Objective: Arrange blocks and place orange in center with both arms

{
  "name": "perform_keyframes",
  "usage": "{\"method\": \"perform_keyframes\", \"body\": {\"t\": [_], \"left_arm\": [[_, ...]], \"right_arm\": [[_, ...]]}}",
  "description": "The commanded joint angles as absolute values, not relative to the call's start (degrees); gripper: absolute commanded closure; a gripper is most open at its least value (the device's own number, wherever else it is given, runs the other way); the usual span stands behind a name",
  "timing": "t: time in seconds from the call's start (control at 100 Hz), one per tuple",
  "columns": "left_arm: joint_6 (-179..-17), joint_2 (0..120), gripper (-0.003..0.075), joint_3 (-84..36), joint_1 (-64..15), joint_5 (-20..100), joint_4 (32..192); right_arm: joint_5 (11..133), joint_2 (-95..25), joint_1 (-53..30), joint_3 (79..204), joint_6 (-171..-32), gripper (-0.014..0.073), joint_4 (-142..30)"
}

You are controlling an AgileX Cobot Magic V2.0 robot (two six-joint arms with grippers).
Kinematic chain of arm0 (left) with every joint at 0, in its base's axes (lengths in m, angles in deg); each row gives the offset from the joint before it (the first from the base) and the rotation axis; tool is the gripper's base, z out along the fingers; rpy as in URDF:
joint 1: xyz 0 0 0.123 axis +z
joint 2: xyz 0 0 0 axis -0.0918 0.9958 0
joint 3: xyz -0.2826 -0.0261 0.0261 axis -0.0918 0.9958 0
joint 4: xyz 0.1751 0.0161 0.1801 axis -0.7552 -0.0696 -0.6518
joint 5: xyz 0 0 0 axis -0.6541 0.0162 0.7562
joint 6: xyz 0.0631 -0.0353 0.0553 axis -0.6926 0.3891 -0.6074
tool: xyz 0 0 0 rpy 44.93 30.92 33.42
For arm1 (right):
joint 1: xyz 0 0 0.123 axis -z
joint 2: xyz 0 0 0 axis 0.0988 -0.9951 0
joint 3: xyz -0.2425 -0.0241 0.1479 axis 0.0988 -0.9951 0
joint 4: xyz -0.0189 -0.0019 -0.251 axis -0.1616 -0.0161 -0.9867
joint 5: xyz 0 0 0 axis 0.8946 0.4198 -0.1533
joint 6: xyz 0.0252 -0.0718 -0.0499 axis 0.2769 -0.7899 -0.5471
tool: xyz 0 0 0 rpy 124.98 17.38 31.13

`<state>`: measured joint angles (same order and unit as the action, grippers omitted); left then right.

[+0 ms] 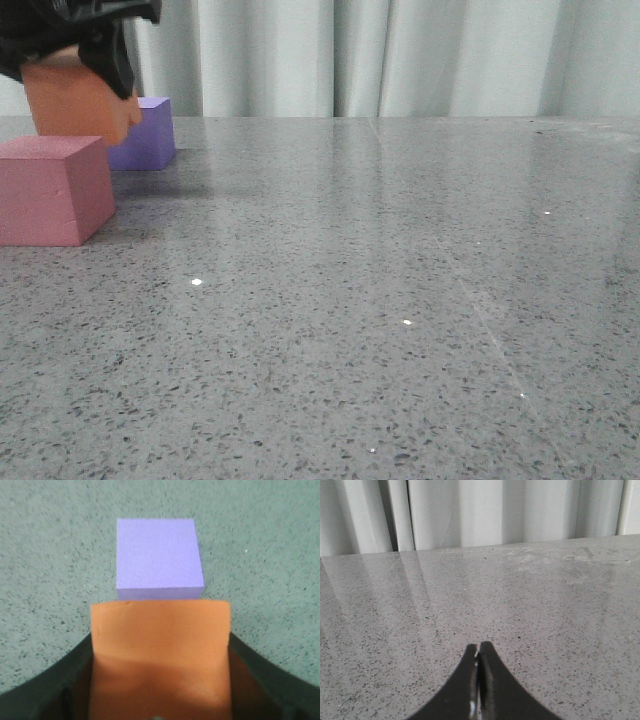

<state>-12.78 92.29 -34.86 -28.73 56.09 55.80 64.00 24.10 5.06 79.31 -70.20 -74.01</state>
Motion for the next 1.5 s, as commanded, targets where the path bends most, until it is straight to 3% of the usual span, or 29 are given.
{"method": "perform_keyframes", "body": {"t": [0.0, 0.42, 0.52, 0.6, 0.69, 0.76, 1.06, 1.49], "left_arm": [[-12.9, 91.7, 0.0537, -36.3, -28.6, 52.5, 55.4], [-12.9, 95.4, 0.0511, -36.2, -28.6, 51.5, 56.3], [-13.4, 95.5, 0.0405, -36.2, -28.6, 51.5, 56.3], [-13.5, 95.5, 0.0241, -36.2, -28.6, 51.5, 56.3], [-13.5, 95.5, 0.0109, -36.2, -28.6, 51.6, 56.3], [-13.5, 95.5, 0.0057, -36.2, -28.6, 51.6, 56.3], [-14.5, 91.7, 0.0057, -36.2, -28.6, 51.6, 56.9], [-18.2, 68.2, 0.0059, -30.1, -28.6, 52.9, 52.6]], "right_arm": [[59.1, 24.6, 5.4, 80.1, -70.7, 0.0661, -74.0], [59.1, 24.6, 5.4, 80.1, -70.7, 0.0661, -74.0], [59.1, 24.6, 5.4, 80.1, -70.7, 0.0661, -74.0], [59.1, 24.6, 5.4, 80.1, -70.7, 0.0661, -74.0], [59.1, 24.6, 5.4, 80.1, -70.7, 0.0661, -74.0], [59.1, 24.6, 5.4, 80.1, -70.7, 0.0661, -74.0], [59.1, 24.6, 5.4, 80.1, -70.7, 0.0661, -74.0], [59.1, 24.6, 5.4, 80.1, -70.7, 0.0661, -74.0]]}}
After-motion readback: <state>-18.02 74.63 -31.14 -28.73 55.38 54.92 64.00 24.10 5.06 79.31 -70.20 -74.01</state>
